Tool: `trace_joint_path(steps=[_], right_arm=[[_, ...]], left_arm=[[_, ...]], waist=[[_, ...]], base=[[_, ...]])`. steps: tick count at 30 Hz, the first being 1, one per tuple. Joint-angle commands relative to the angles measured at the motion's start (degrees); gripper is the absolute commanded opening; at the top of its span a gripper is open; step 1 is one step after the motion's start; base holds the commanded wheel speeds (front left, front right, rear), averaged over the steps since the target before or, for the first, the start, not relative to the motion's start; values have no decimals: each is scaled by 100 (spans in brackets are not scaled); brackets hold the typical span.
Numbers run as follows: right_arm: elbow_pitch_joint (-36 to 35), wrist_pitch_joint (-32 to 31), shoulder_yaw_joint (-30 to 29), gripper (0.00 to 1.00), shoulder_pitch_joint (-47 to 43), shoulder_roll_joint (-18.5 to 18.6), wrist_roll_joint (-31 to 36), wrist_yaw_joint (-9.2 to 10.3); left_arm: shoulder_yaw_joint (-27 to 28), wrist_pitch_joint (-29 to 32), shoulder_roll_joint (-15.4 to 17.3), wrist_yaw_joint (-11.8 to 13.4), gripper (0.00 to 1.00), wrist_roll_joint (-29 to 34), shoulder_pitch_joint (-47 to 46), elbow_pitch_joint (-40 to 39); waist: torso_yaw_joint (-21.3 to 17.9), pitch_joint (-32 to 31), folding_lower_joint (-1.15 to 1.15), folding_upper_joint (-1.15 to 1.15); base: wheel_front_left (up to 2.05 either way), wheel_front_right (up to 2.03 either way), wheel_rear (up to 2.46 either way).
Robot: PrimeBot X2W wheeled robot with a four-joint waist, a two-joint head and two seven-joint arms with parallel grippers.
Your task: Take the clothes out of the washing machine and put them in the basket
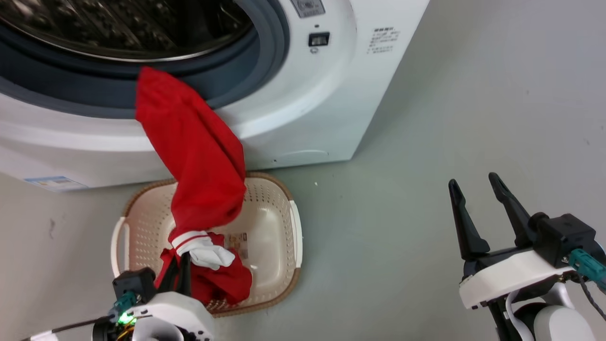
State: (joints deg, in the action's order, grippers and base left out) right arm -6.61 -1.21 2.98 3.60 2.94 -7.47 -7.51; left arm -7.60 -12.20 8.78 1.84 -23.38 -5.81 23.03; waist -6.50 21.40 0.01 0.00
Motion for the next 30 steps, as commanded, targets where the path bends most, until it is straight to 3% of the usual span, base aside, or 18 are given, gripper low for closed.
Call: trace_joint_path(steps=[1,12,22,30], right_arm=[[-47,5,11,100,104,-12,30,4],[-192,115,41,100,423,-13,-17,4],[-269,285,160,100,656,-12,-111,4],[-208,448,310,100,806,-13,-244,4]], left_arm=[[-9,-72,-10,-59,0,-20,-227,246],[256,-304,44,-320,0,-6,-1569,2201],[614,-305,315,-365,0,151,-2777,3206],[576,-299,549,-414,0,305,-3529,3984]], waist=[[-138,364,-1,0],[-328,1435,-1,0],[-546,2286,-1,0],[-765,2745,-1,0]], base=[[0,0,0],[0,0,0],[0,0,0],[0,0,0]])
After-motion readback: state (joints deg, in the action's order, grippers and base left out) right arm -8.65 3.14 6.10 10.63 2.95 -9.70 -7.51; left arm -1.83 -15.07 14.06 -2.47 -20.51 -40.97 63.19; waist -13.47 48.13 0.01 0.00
